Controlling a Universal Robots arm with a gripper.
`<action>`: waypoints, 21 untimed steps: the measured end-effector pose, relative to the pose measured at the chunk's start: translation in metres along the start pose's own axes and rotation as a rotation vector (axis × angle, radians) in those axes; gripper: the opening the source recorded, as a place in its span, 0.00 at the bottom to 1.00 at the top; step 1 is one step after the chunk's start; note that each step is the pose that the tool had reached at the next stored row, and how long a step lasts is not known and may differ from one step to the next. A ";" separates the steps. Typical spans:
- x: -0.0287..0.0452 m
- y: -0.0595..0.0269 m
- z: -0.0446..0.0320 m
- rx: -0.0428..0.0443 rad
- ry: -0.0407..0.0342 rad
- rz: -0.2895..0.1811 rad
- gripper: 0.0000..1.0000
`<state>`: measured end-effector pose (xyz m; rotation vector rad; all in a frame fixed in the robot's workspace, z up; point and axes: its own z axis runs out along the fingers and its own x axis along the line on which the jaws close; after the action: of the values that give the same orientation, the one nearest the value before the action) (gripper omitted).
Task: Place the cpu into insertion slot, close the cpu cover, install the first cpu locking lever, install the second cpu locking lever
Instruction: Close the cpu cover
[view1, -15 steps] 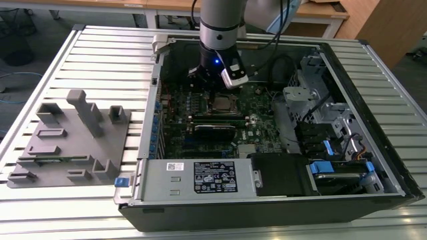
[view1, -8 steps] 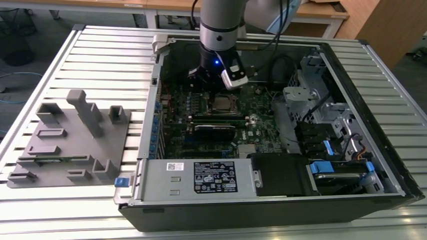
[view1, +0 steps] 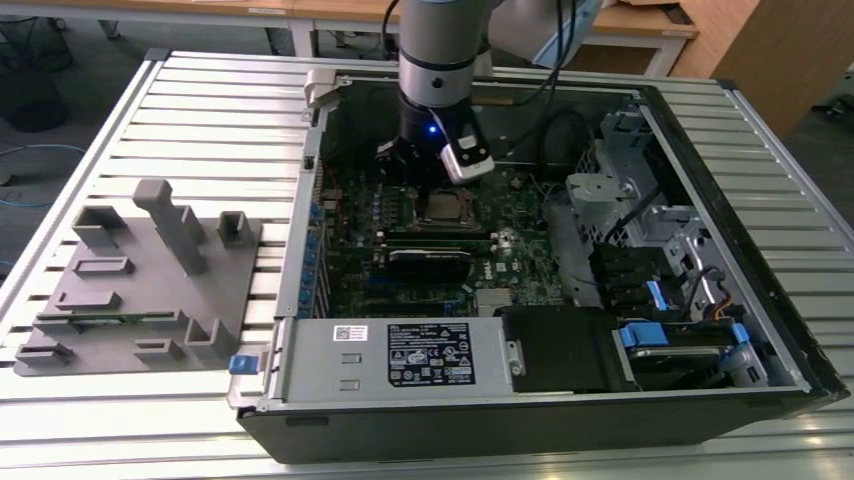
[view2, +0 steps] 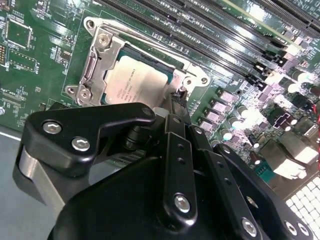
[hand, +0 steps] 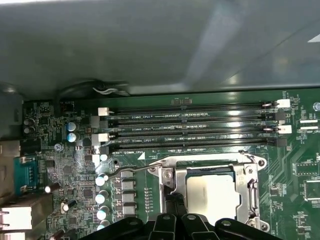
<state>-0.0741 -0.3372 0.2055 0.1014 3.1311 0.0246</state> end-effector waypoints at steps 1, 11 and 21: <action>0.0003 0.0000 0.0009 0.0000 0.0000 0.000 0.10; 0.0010 -0.0001 0.0044 -0.0001 -0.0002 0.000 0.10; 0.0013 -0.0002 0.0070 0.0003 0.0001 0.000 0.10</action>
<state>-0.0753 -0.3372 0.1985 0.1013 3.1312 0.0242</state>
